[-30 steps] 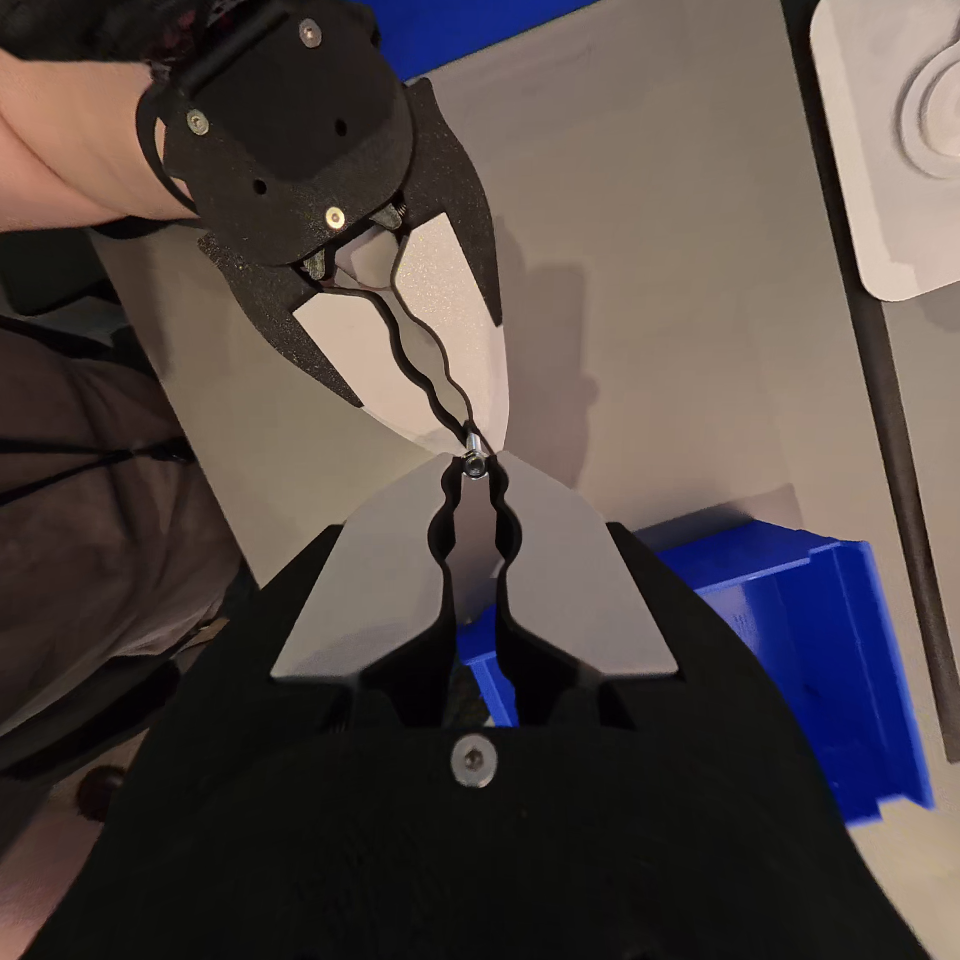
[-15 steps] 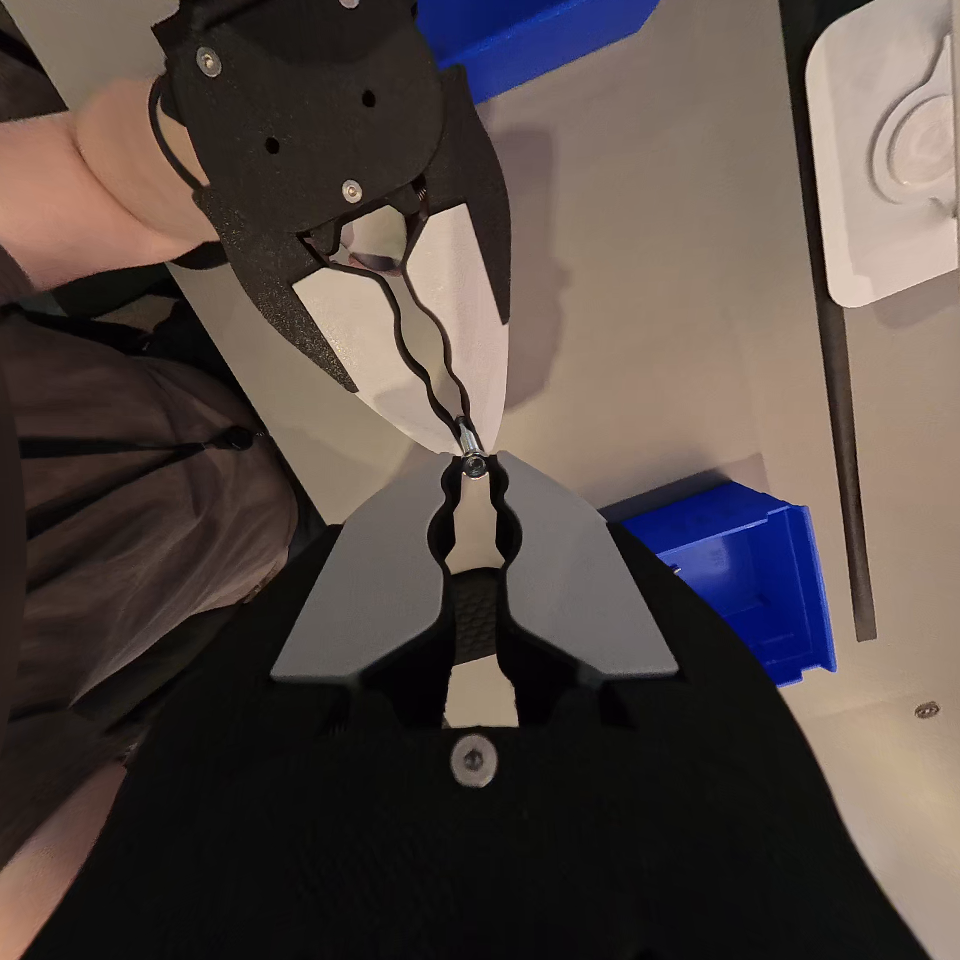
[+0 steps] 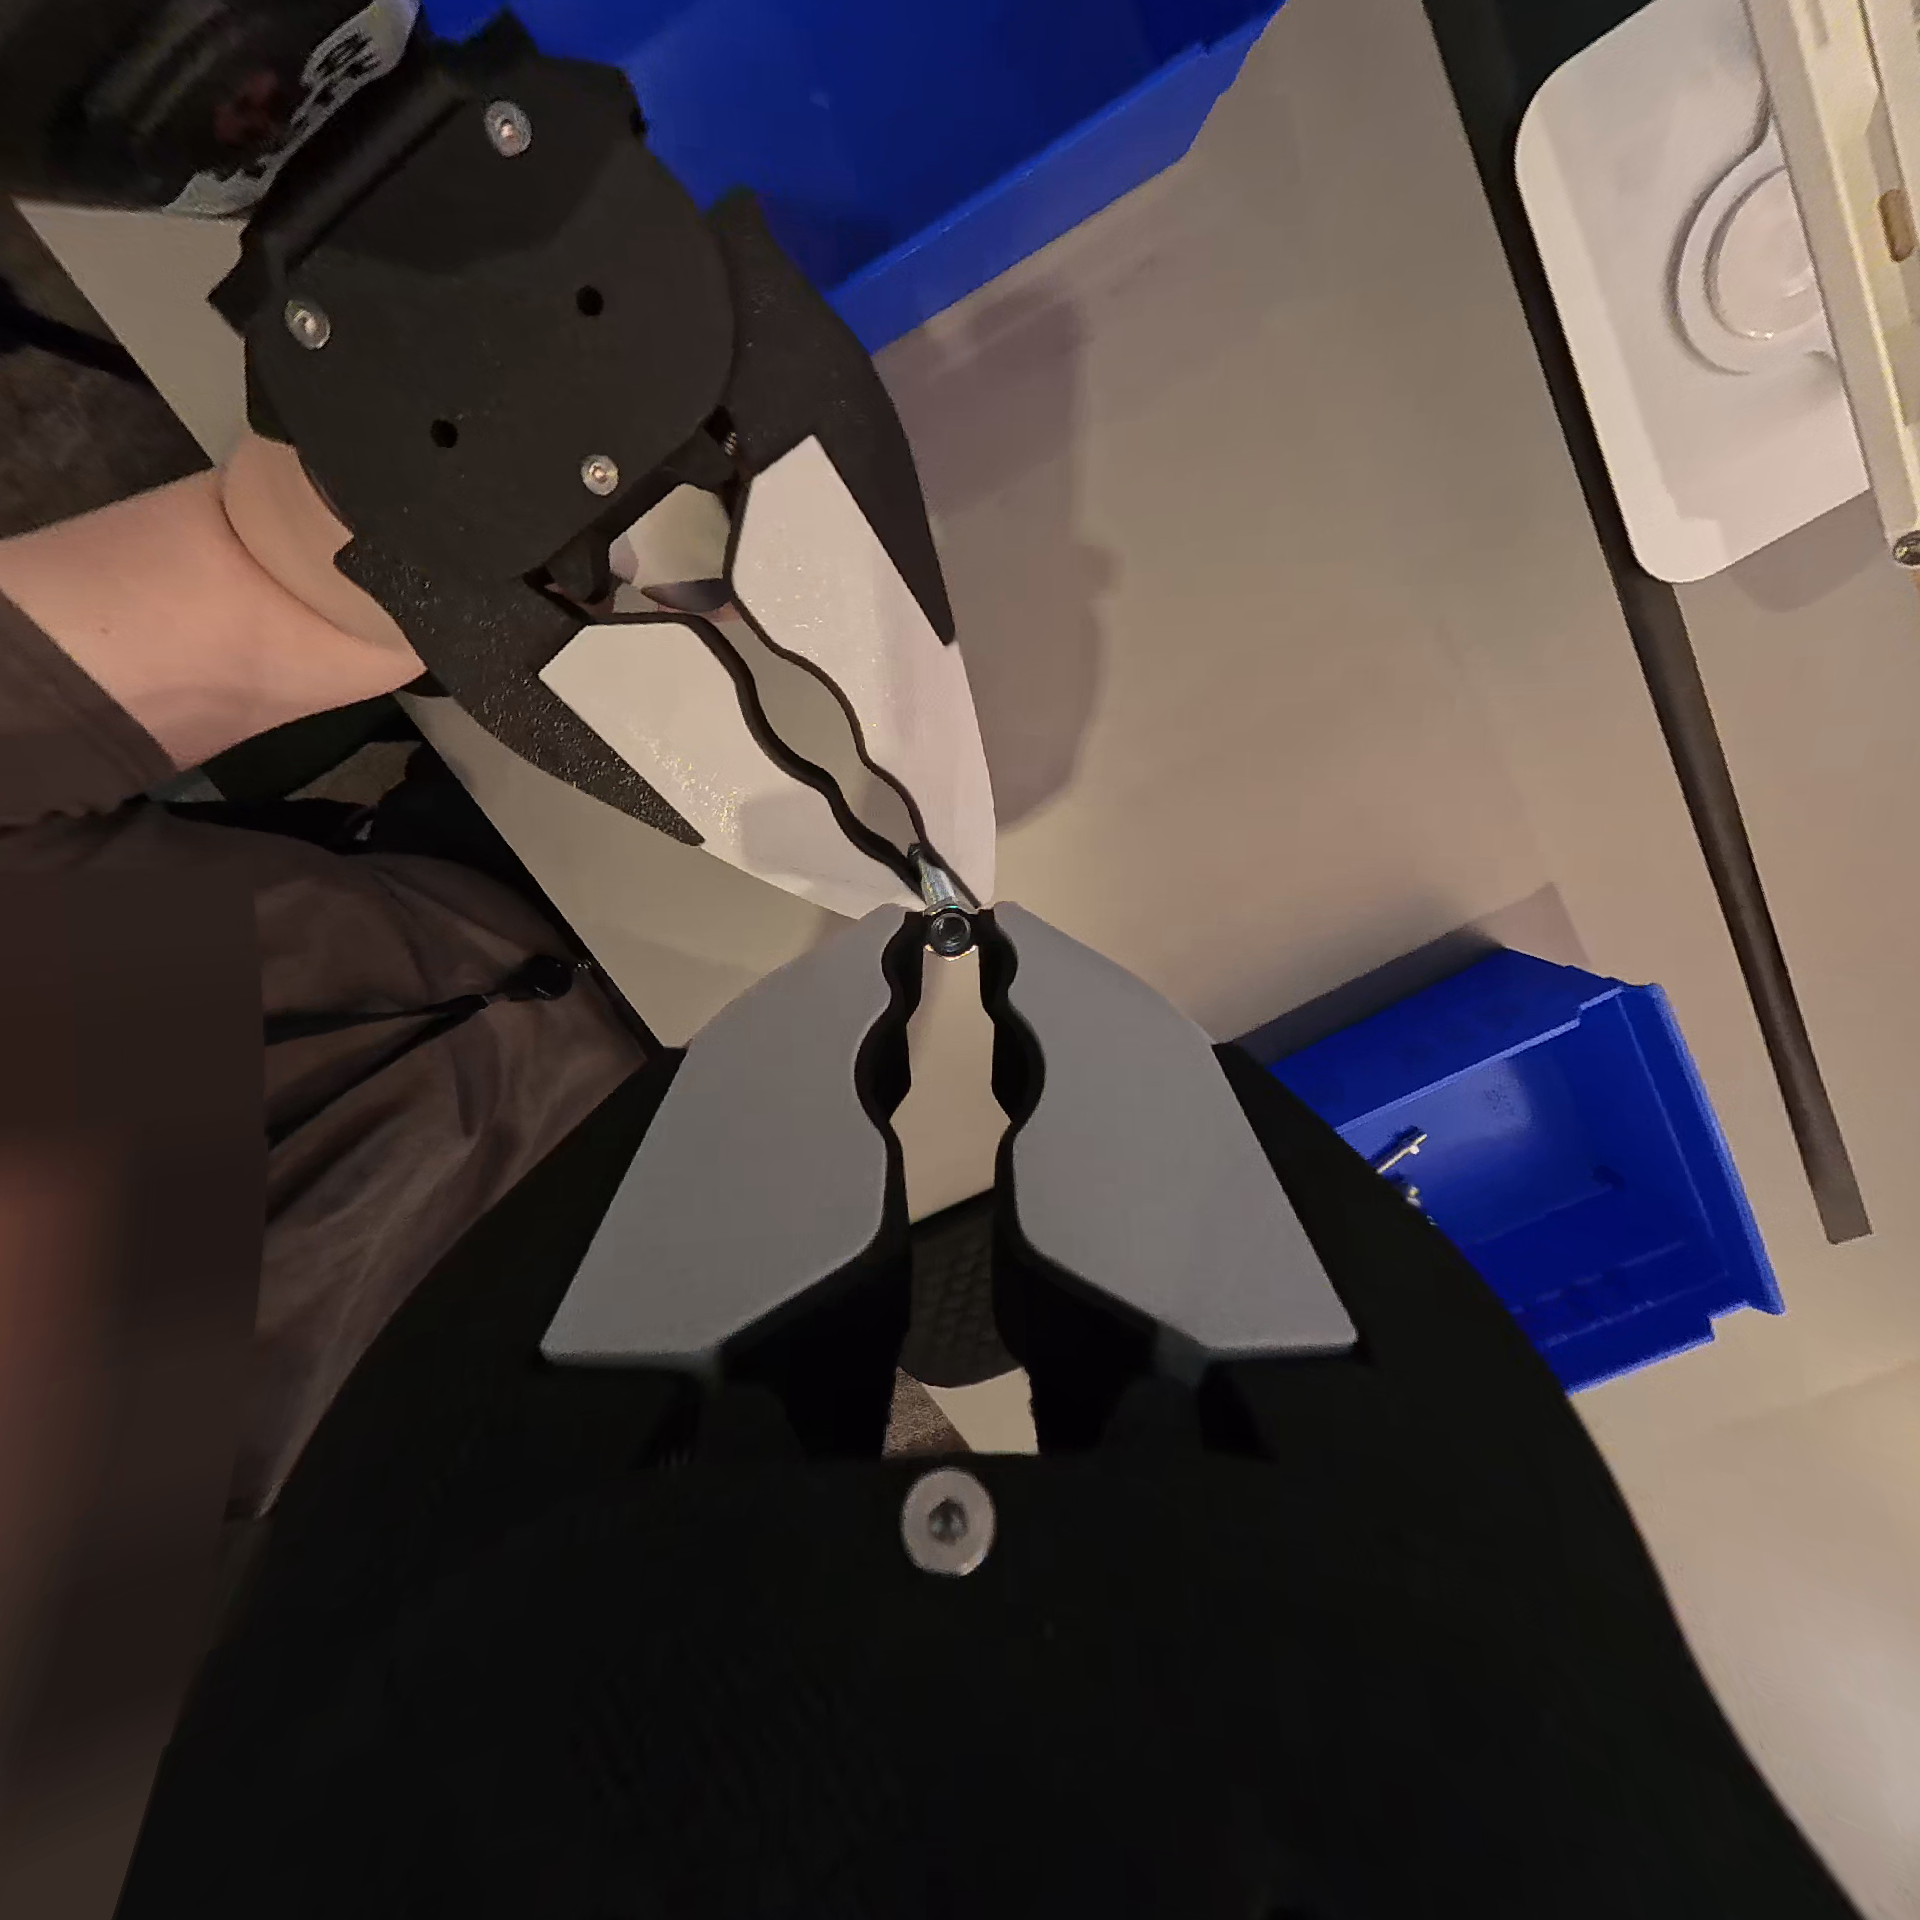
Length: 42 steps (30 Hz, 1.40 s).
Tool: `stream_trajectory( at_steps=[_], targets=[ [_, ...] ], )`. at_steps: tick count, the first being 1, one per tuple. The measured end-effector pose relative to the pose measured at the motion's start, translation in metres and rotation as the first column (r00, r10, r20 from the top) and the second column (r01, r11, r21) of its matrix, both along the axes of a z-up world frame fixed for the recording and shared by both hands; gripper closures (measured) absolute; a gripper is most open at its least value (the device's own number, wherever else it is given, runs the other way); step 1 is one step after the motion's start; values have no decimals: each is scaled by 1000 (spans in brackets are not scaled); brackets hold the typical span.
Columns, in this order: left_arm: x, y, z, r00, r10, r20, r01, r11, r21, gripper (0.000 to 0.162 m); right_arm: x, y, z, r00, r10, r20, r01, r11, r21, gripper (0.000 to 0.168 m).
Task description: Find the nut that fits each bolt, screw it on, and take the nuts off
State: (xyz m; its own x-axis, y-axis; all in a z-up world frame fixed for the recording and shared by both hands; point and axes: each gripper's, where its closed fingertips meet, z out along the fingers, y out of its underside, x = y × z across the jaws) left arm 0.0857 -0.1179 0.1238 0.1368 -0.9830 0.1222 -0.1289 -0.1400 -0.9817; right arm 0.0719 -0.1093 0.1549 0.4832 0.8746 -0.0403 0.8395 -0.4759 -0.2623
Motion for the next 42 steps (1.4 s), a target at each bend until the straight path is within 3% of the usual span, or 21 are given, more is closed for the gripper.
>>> stream_trajectory(
  at_steps=[6,21,34,42],
  targets=[
    [-1,10,-1,995,99,-21,-98,993,62,157,-1,7,-1,994,-108,-23,108,994,-9,157],
    [2,3,13,995,85,49,-92,982,166,157,-1,-4,12,980,-183,-73,176,981,-86,157],
    [-3,20,17,949,314,33,-310,906,290,157,-3,5,14,943,-316,-101,307,947,-98,157],
    [-3,21,17,949,312,39,-310,909,279,157,-3,7,14,944,-315,-98,309,948,-70,156]
  ],
)
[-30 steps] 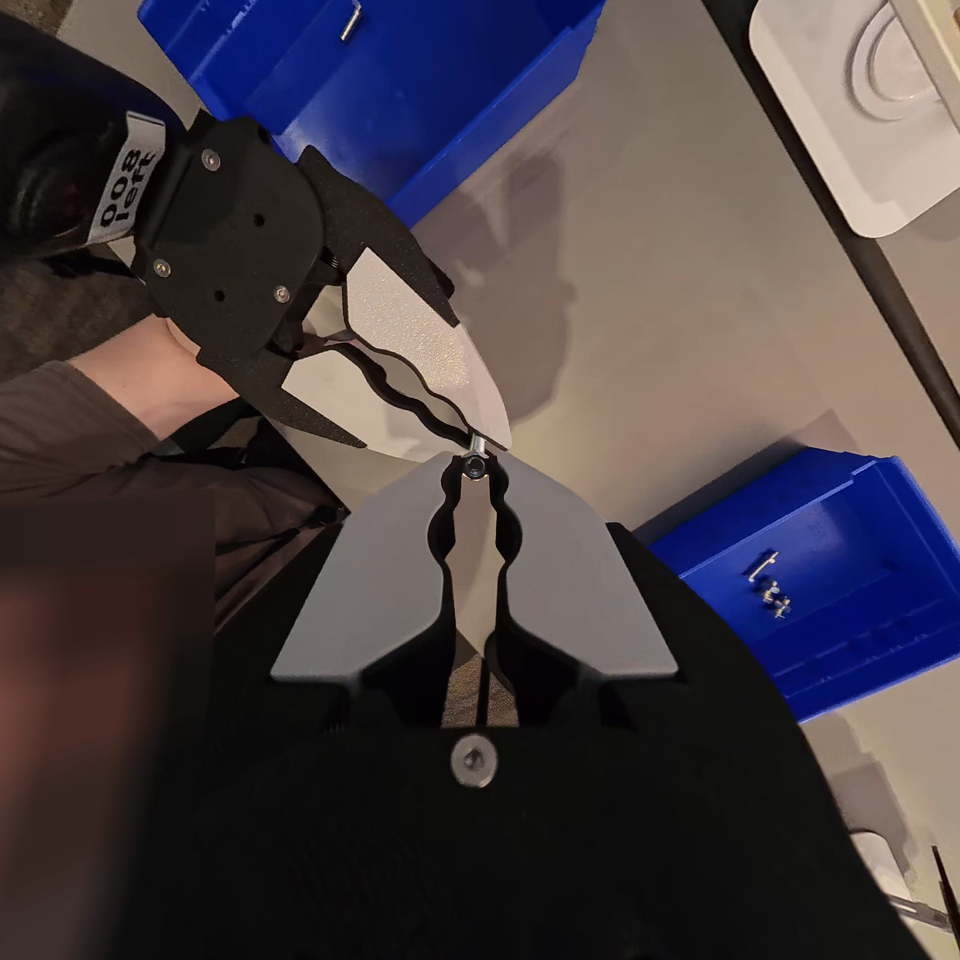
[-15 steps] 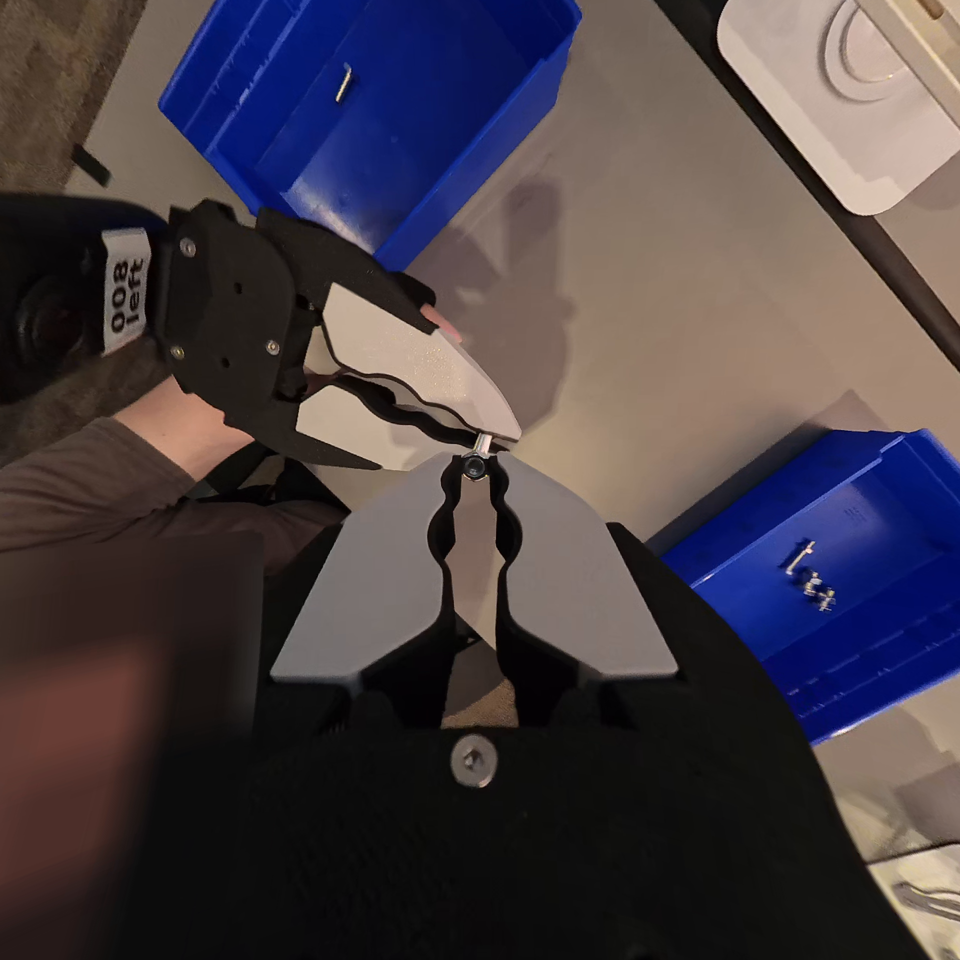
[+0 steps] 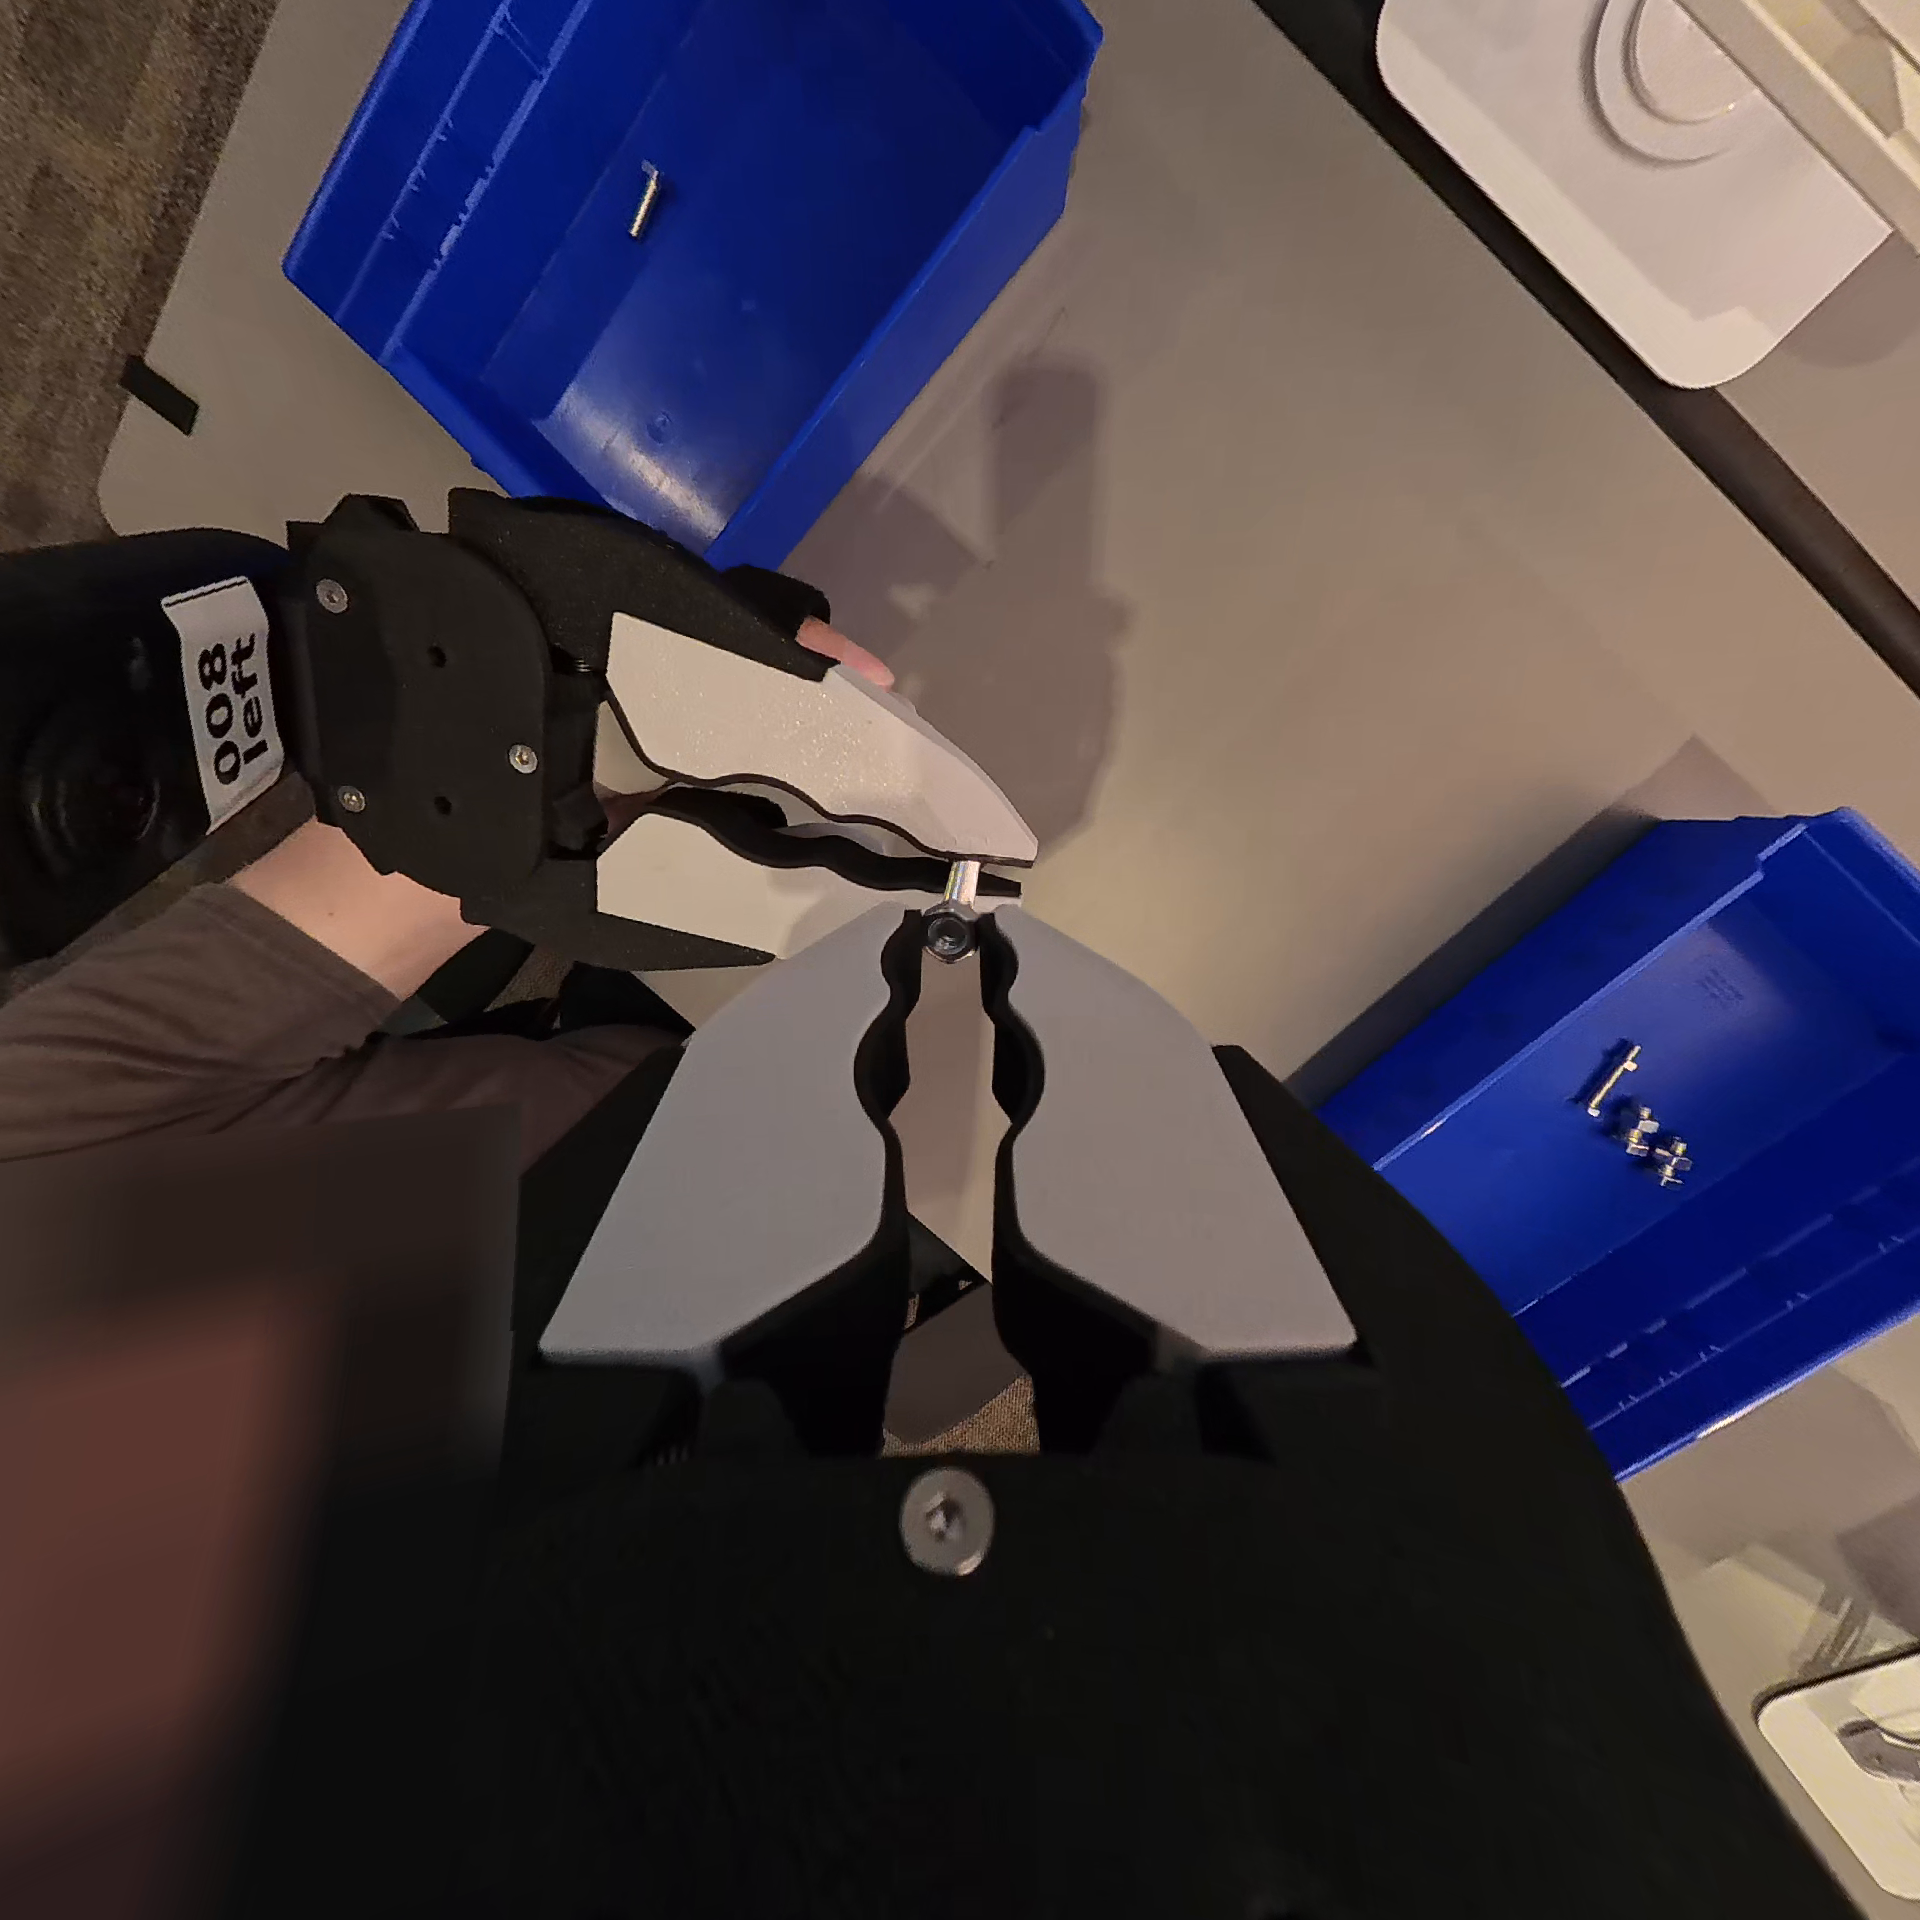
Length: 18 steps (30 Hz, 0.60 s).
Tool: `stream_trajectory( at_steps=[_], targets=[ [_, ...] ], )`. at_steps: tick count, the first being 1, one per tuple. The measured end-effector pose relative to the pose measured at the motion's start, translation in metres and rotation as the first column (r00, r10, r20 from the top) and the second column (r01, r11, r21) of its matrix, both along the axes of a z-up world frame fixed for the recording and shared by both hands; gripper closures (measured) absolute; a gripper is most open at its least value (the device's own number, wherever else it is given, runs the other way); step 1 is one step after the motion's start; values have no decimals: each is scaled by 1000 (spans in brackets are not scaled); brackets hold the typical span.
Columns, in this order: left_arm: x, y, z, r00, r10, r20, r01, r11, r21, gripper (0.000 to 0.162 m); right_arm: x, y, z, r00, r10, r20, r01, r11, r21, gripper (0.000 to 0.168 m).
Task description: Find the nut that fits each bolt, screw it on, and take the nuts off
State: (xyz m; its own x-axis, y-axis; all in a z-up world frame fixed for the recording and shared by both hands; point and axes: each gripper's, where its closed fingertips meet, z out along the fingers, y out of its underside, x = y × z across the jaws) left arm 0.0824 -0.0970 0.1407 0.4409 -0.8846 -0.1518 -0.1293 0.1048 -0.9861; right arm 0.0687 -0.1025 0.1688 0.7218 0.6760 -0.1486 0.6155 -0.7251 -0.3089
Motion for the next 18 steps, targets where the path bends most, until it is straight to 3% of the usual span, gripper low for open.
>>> stream_trajectory(
  at_steps=[18],
  targets=[
    [0,-2,3,1000,-21,18,21,1000,-8,157,0,-1,2,998,47,32,-47,999,24,156]
  ],
)
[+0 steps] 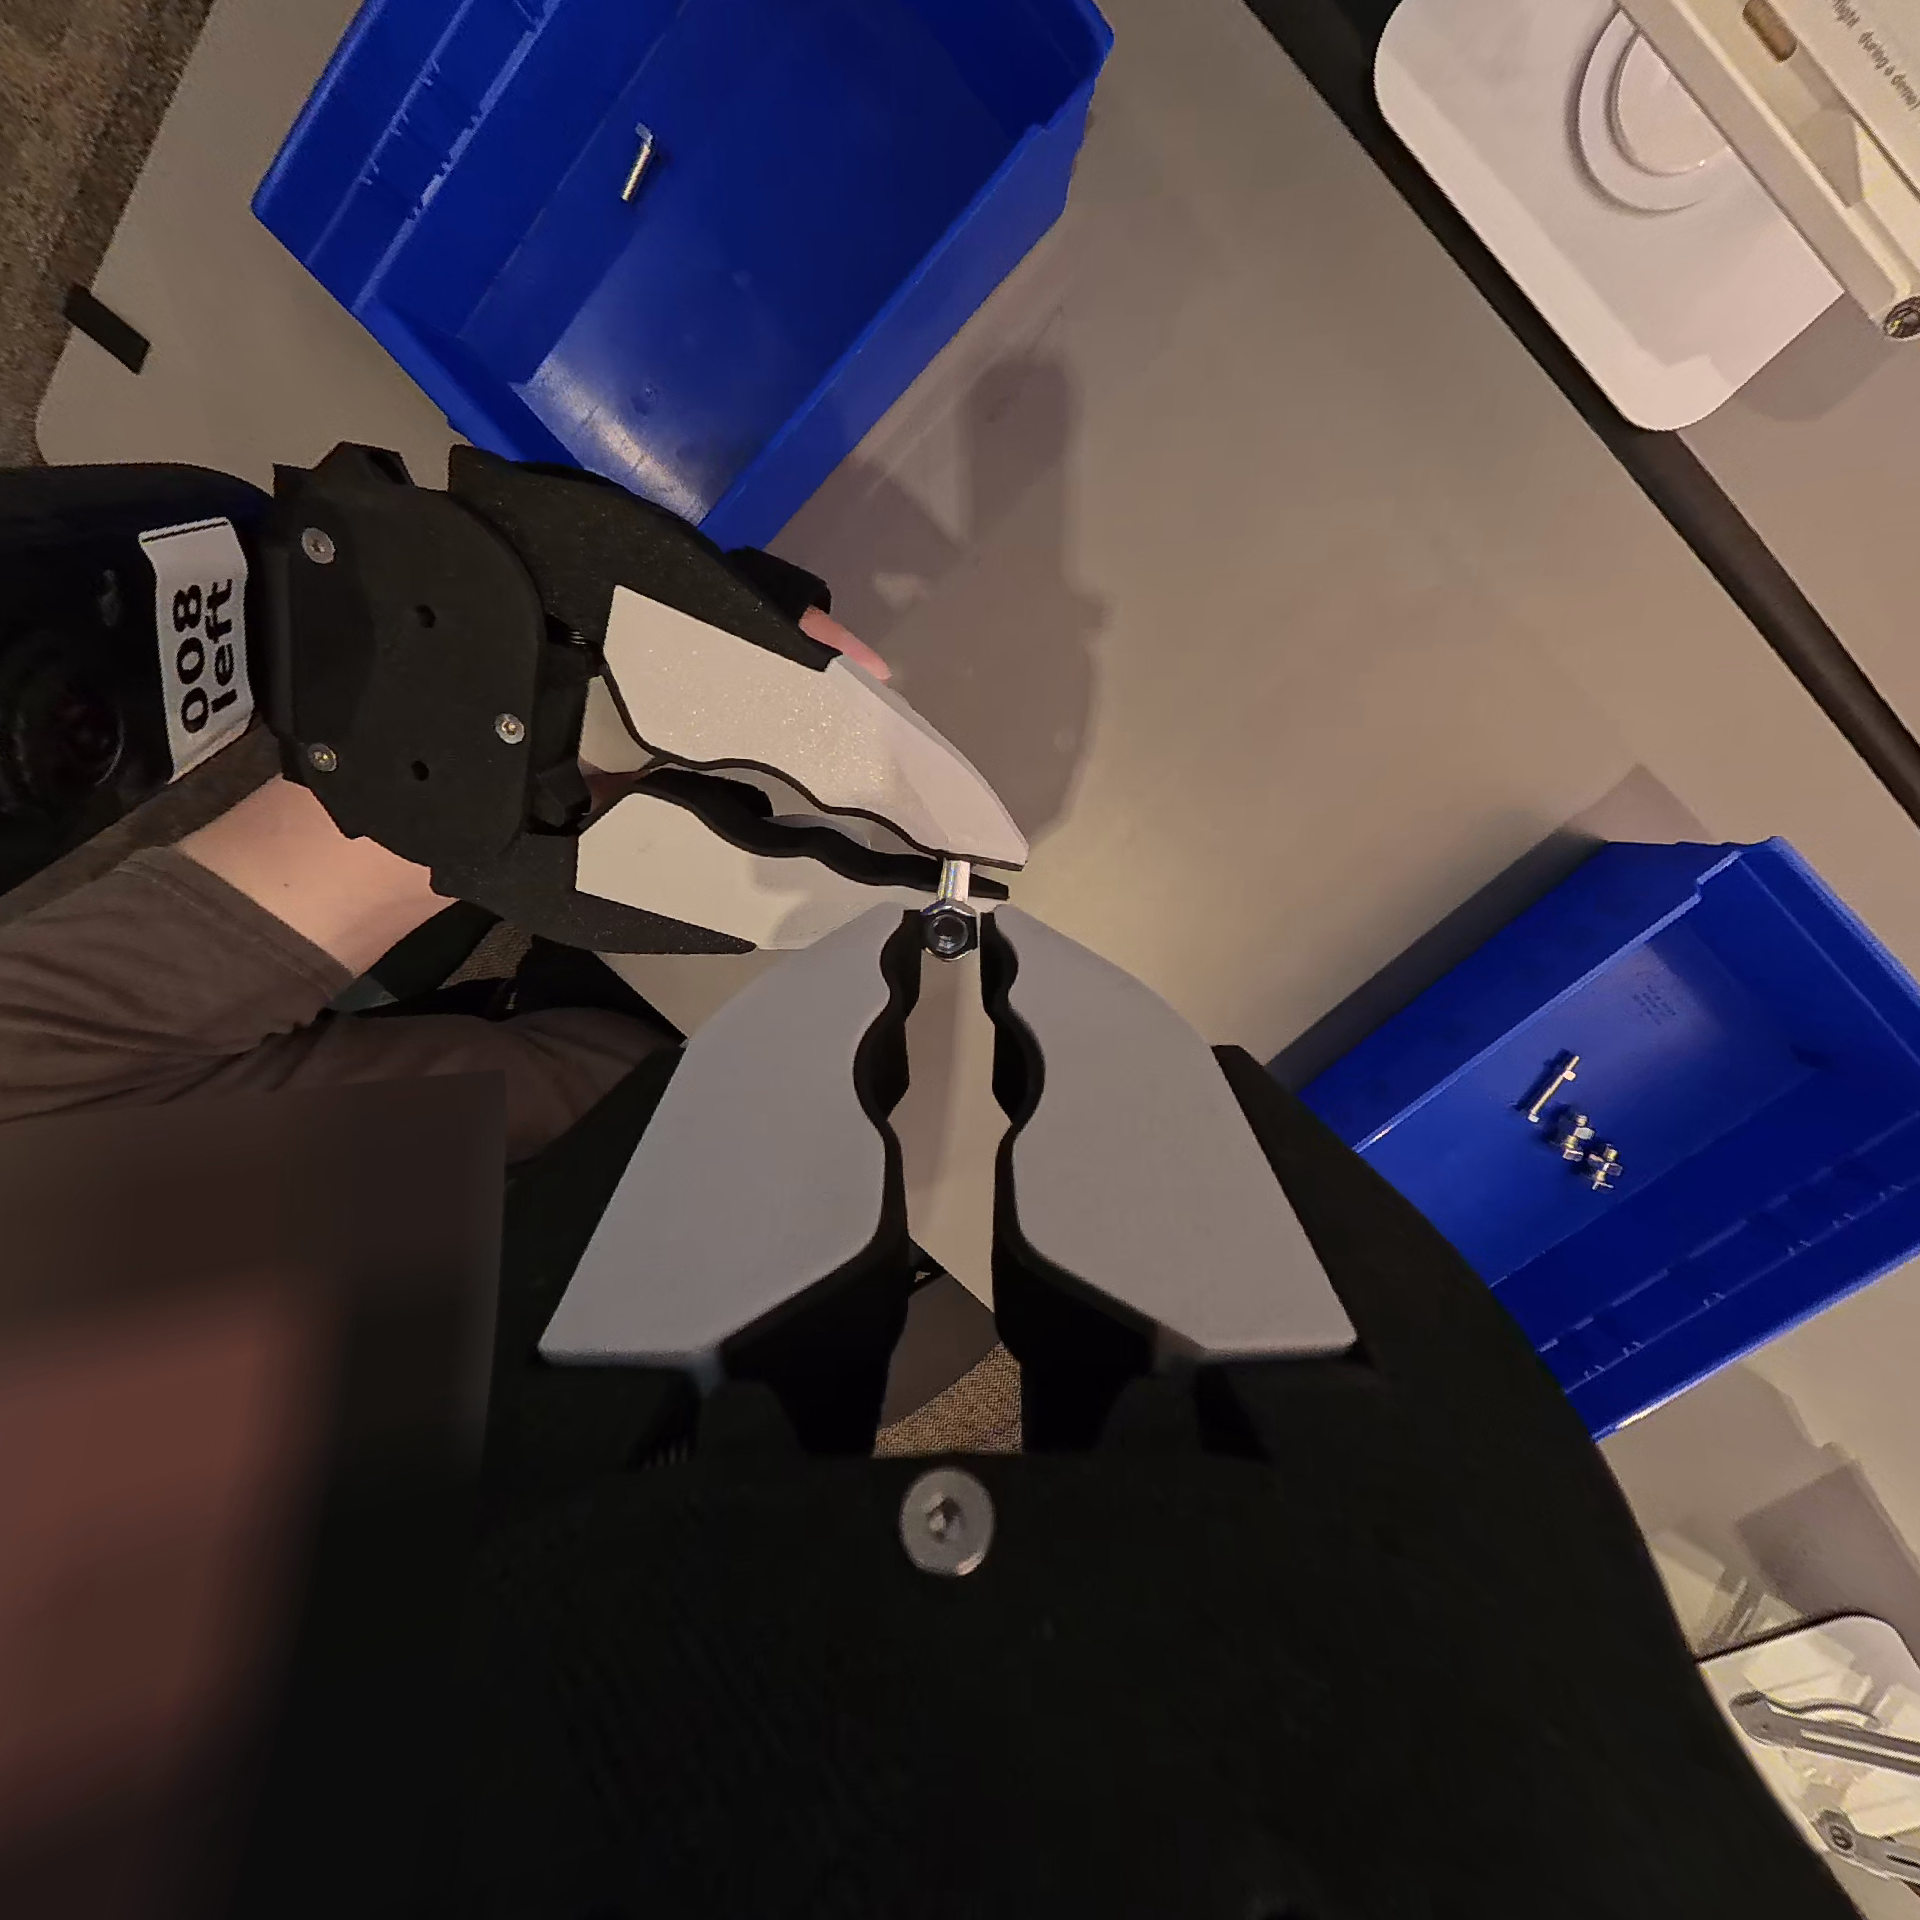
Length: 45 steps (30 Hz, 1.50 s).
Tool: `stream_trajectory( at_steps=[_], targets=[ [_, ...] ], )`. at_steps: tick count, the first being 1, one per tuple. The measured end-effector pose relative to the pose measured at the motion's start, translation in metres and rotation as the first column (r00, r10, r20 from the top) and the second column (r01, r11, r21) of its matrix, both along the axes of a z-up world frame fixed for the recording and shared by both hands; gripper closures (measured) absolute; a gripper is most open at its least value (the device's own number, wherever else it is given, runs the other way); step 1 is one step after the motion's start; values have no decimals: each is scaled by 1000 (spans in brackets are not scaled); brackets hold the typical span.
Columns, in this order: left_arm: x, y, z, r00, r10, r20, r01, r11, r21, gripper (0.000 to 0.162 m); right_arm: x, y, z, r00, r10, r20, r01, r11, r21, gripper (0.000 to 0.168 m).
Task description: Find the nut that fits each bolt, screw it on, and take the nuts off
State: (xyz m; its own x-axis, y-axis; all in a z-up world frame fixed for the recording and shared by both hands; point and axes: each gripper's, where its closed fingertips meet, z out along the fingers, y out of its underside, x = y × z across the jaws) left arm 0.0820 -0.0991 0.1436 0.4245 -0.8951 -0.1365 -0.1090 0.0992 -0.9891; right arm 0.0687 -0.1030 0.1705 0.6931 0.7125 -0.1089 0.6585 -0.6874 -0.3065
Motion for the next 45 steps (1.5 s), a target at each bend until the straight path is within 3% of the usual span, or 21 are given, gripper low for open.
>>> stream_trajectory(
  at_steps=[27,34,40,45],
  targets=[
    [2,-2,0,1000,-24,11,24,1000,-16,157,2,0,-2,997,57,51,-59,998,38,150],
    [2,-2,-1,1000,-30,6,30,999,-23,157,8,-2,7,990,79,116,-87,994,70,138],
    [3,-1,-3,999,-37,3,37,999,-34,157,16,-15,24,991,128,45,-131,988,76,133],
    [4,-7,-3,997,-82,8,82,995,-56,157,36,-21,27,966,212,-150,-193,972,132,133]
  ],
)
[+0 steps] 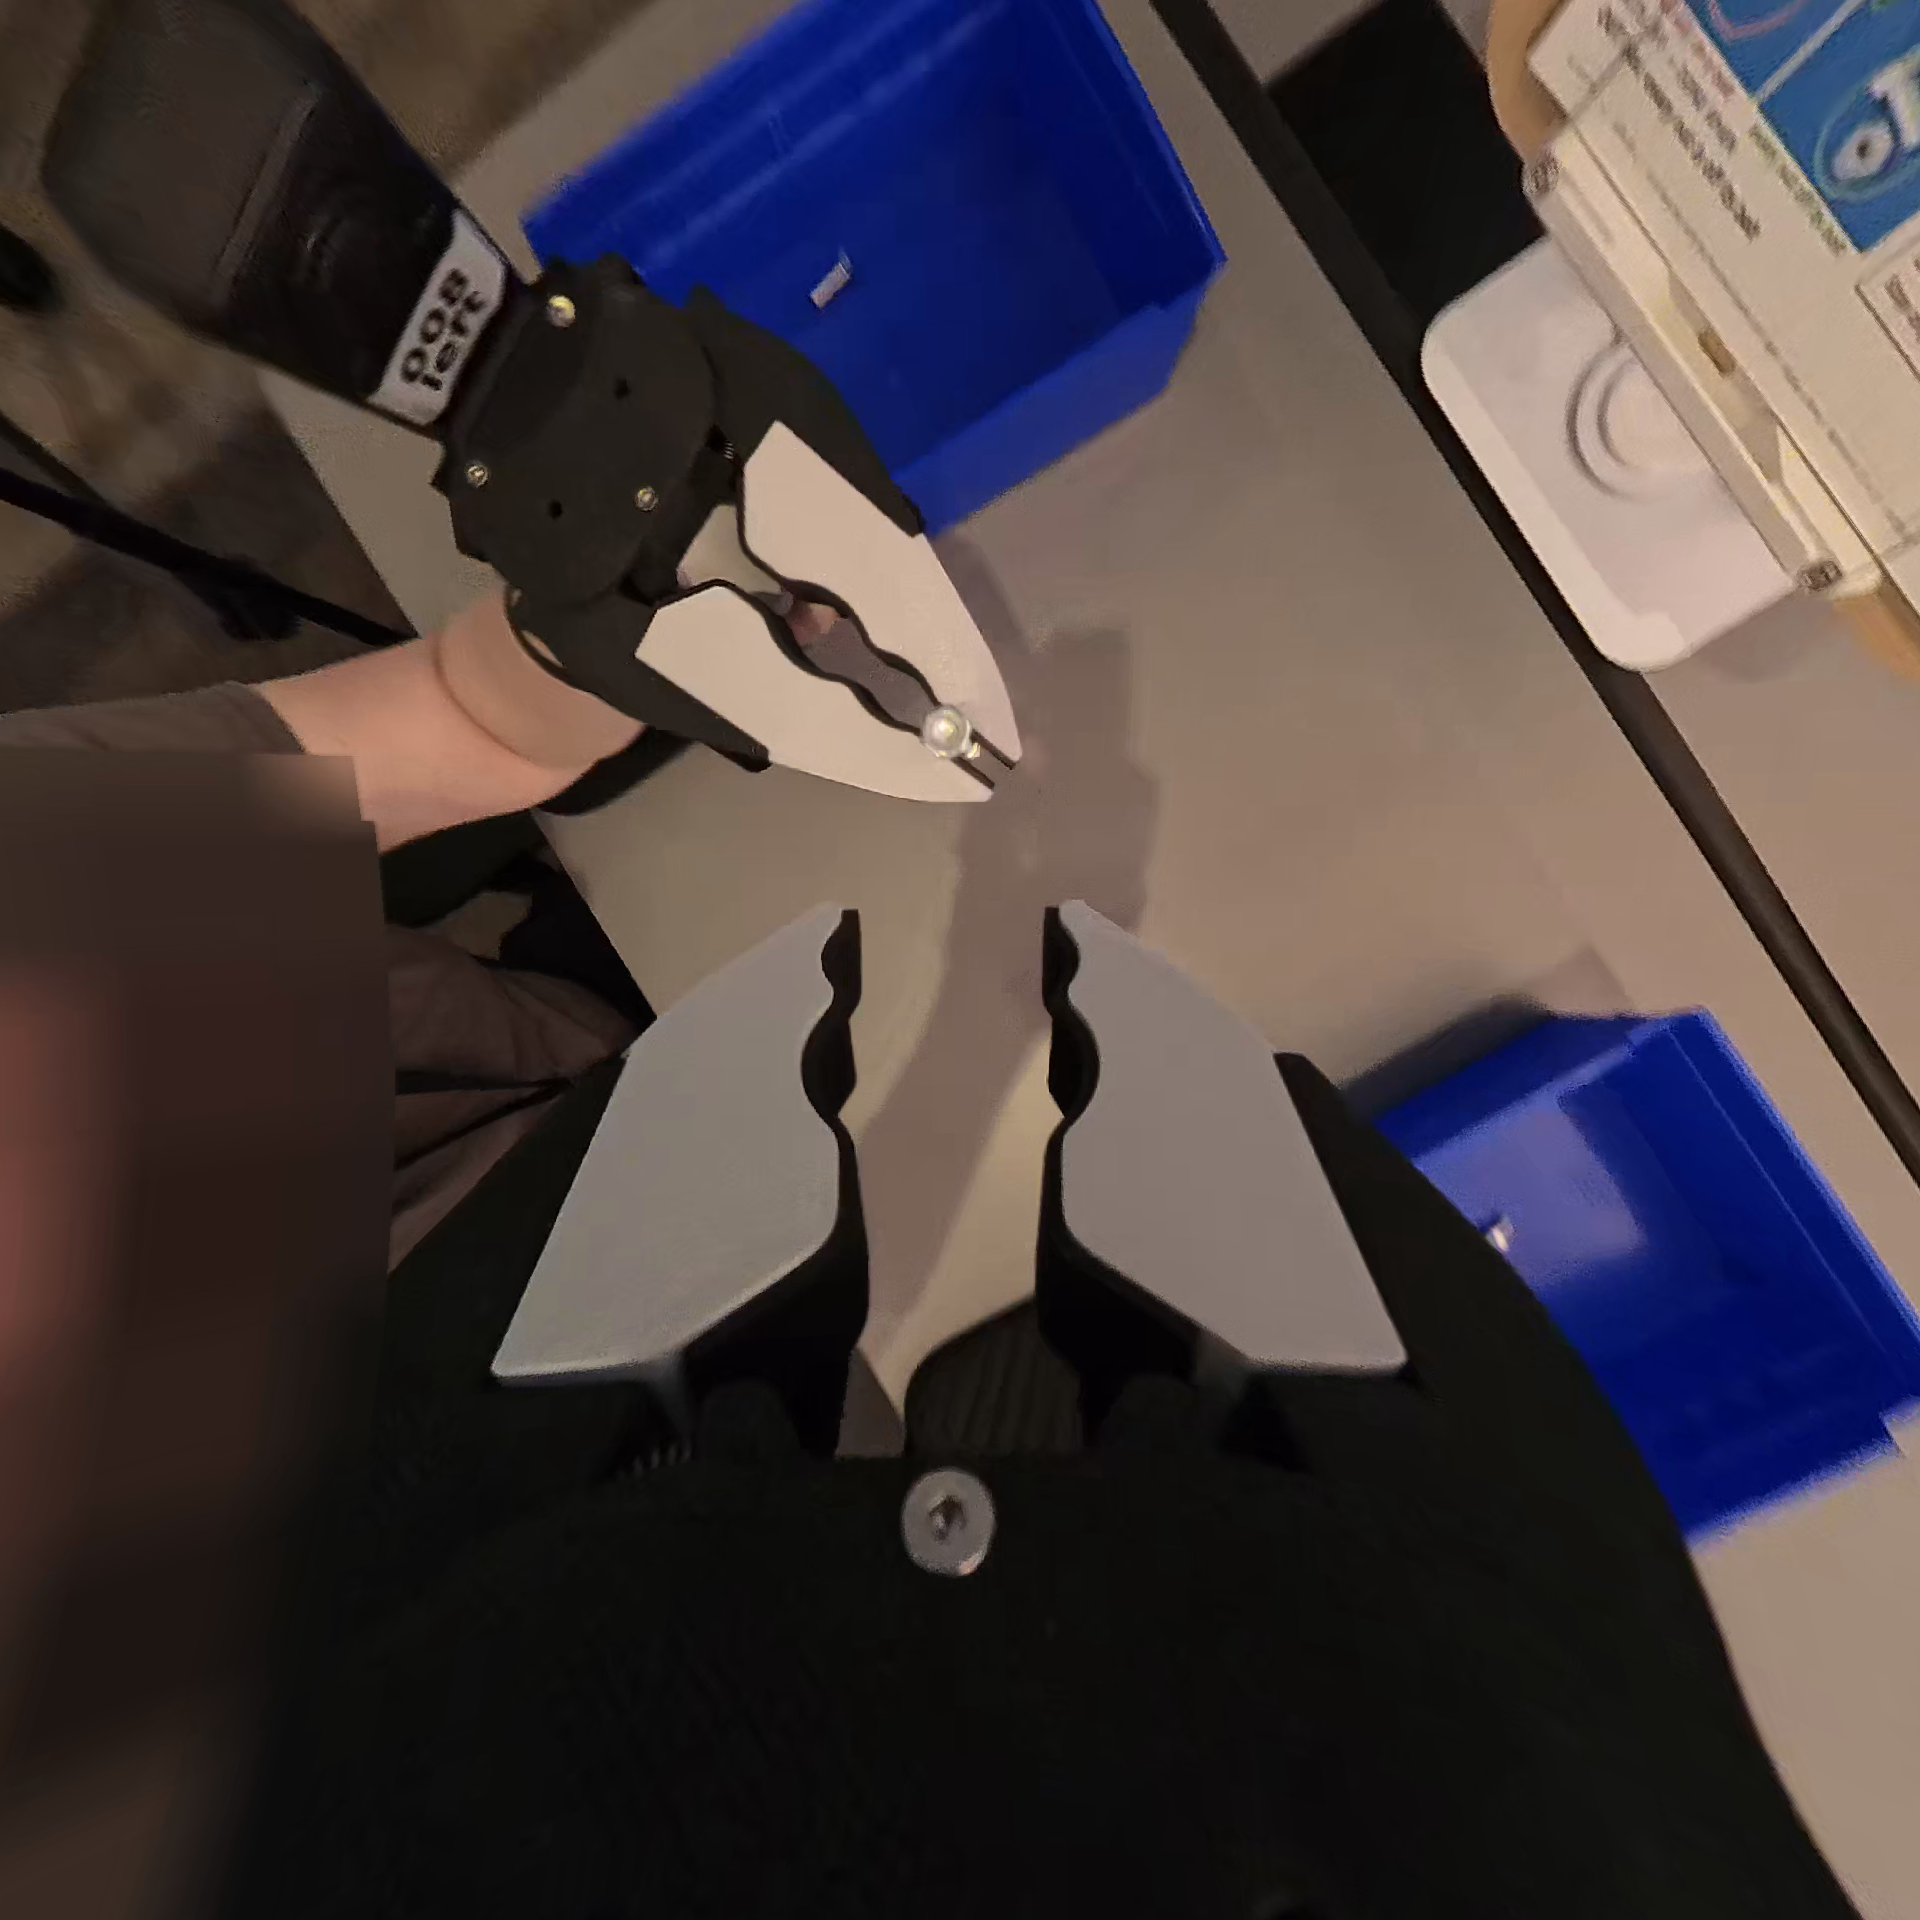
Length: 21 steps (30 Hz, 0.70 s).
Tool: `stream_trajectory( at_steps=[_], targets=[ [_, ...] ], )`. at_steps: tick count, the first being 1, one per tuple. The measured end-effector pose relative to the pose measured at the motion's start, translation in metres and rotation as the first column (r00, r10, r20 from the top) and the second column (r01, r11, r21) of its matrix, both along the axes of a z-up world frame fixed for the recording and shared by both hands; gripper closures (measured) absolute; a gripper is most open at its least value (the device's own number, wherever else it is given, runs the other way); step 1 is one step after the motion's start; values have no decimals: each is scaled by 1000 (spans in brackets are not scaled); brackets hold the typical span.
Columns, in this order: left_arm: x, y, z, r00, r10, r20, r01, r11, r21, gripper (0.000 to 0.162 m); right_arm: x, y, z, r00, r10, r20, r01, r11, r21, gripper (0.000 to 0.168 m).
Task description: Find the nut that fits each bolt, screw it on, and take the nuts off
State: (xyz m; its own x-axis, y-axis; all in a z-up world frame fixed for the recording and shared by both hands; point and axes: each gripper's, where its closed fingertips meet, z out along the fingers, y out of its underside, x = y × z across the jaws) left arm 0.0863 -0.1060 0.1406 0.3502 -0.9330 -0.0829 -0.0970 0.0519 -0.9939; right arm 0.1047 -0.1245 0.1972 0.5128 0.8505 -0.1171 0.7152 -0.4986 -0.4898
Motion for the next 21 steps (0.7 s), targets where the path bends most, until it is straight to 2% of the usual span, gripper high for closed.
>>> stream_trajectory(
  at_steps=[2,4,8,12,15,17,21],
  targets=[
    [1,-3,1,1000,-22,7,22,1000,-14,157,6,-2,-4,987,54,-150,-52,999,17,133],
    [2,-6,1,999,-51,19,52,998,-31,157,9,-7,-6,938,128,-323,-118,992,50,133],
    [4,-8,3,994,-92,55,95,994,-53,157,16,-16,-1,757,313,-574,-205,947,246,134],
    [11,-17,5,981,-171,89,176,983,-55,157,21,-7,2,588,426,-688,-144,892,429,135],
    [16,-24,3,975,-211,76,215,976,-45,157,18,-12,7,432,463,-774,-154,883,443,137],
    [19,-26,2,973,-218,70,222,974,-40,157,13,-15,5,397,474,-786,-182,880,439,137],
    [22,-35,2,963,-263,64,267,963,-48,157,1,-20,-1,384,548,-743,-190,834,518,137]
  ],
)
